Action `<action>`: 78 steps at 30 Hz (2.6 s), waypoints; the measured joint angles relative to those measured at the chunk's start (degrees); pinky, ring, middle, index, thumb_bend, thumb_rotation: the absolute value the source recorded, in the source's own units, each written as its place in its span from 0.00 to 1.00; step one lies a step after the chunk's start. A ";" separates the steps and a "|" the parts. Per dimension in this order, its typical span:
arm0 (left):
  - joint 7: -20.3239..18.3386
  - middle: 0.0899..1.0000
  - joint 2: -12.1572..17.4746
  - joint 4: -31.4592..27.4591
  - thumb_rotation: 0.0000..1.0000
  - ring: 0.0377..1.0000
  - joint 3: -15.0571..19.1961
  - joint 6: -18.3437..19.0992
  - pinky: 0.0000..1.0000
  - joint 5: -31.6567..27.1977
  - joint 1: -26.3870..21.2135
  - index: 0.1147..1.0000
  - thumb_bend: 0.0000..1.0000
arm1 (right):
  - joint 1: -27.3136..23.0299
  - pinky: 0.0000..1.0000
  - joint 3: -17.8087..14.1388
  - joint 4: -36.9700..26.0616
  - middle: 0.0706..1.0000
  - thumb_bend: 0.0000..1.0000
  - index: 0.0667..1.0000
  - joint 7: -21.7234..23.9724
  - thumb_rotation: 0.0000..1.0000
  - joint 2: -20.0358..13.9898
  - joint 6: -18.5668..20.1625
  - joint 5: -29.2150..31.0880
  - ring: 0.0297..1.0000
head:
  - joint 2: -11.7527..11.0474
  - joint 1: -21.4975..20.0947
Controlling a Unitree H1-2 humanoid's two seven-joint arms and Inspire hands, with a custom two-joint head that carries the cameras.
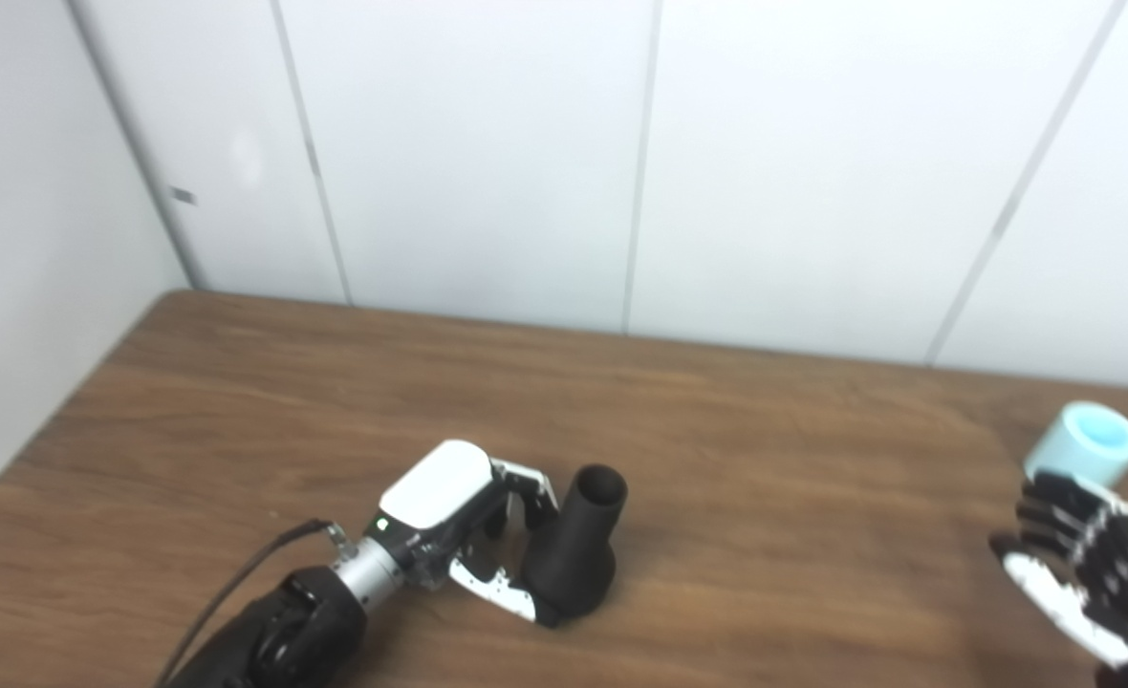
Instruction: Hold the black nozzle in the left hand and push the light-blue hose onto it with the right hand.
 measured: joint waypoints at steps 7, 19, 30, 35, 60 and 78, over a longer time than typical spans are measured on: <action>-1.75 0.46 -0.67 -1.39 0.00 0.51 -1.37 -1.45 0.53 0.10 0.56 0.40 0.52 | 0.00 0.63 -2.42 0.32 0.67 0.38 0.64 -2.27 0.07 0.80 -0.12 -1.03 0.67 | 0.53 -1.06; -1.95 0.45 -0.70 -1.37 0.00 0.51 -3.78 -2.31 0.54 1.46 -0.45 0.41 0.52 | -0.51 0.54 -4.31 0.39 0.60 0.41 0.58 -7.38 0.04 1.83 -0.05 -5.64 0.59 | 0.62 -4.04; -1.93 0.46 -1.21 0.34 0.00 0.52 -5.72 -3.52 0.54 1.16 -2.11 0.40 0.52 | -4.03 0.68 -4.78 0.92 0.80 0.80 0.84 -12.94 0.31 3.69 2.36 -13.38 0.79 | -0.61 -13.27; -1.30 0.46 0.14 0.42 0.00 0.51 -6.63 -4.40 0.53 -0.02 -2.30 0.40 0.52 | -8.02 0.80 -4.85 8.51 0.92 0.91 0.98 -12.77 0.40 0.43 2.15 -12.94 0.90 | -0.88 -16.35; 2.59 0.46 3.11 0.59 0.00 0.51 -9.99 -4.90 0.54 -2.01 -2.59 0.40 0.52 | -20.98 0.73 -2.78 30.47 0.90 0.96 0.95 -12.85 0.35 -7.36 6.55 -13.84 0.85 | -2.02 -19.78; 2.45 0.46 3.25 0.40 0.00 0.50 -9.67 -4.95 0.54 -2.23 -2.17 0.40 0.52 | -26.45 0.72 2.04 39.73 0.86 1.00 0.89 -14.11 0.35 -10.63 5.00 -15.39 0.82 | -1.85 -19.78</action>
